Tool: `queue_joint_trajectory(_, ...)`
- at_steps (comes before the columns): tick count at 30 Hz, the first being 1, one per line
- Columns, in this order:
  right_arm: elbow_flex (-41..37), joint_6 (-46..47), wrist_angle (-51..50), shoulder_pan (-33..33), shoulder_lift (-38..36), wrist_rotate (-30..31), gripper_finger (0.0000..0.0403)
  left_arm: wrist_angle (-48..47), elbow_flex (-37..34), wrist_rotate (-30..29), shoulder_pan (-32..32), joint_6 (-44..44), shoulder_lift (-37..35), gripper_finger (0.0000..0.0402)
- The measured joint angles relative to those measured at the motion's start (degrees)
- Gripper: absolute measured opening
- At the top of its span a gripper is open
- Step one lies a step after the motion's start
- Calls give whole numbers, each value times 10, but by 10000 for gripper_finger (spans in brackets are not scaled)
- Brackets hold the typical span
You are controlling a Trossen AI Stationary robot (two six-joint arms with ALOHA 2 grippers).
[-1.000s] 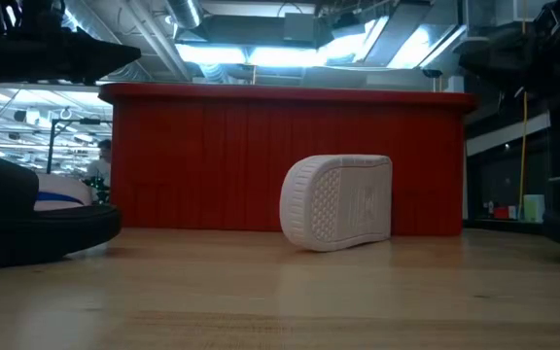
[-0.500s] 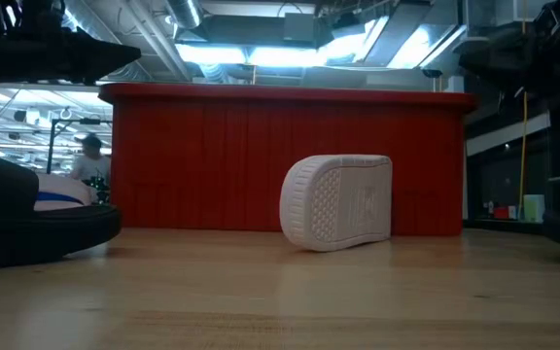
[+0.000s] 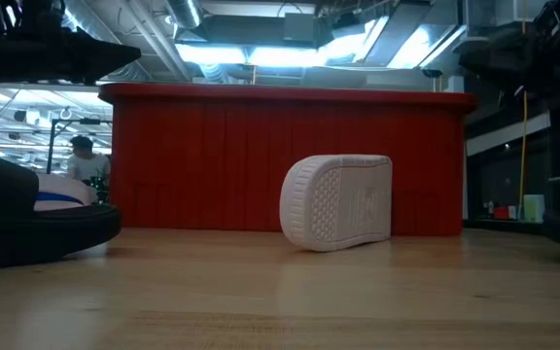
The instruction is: Pick and place slides into bin
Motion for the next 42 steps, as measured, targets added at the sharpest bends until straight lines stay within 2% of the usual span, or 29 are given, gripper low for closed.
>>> queue_joint_trajectory(5, 0, 15, 0, 0, 0, 0, 6, 0, 0, -24, 0, 39, 0, 5)
queue_joint_trajectory(12, 0, 31, -11, 0, 0, 0, 6, 1, 0, -30, 0, 43, 0, 4)
queue_joint_trajectory(18, 0, 20, -10, 0, 0, -12, 6, -1, 0, -30, 0, -30, 0, 6)
queue_joint_trajectory(24, 16, -59, 16, 0, 1, -36, 6, -4, 11, -24, -1, -38, 0, 2)
queue_joint_trajectory(27, 46, -55, -9, 0, 2, -56, 6, -3, 38, -7, -1, -49, 0, 3)
queue_joint_trajectory(31, 90, -57, -47, 0, 21, -114, 6, -85, 95, 25, -1, -67, 0, 1)
queue_joint_trajectory(36, 133, -66, -82, 0, 67, -123, 6, -227, 158, 44, -1, -101, 5, 2)
queue_joint_trajectory(40, 157, -64, -86, 0, 116, -160, 6, -252, 197, 34, -1, -106, 23, 1)
queue_joint_trajectory(42, 174, -76, -86, 0, 140, -166, 6, -253, 211, 48, -1, -121, 39, 2)
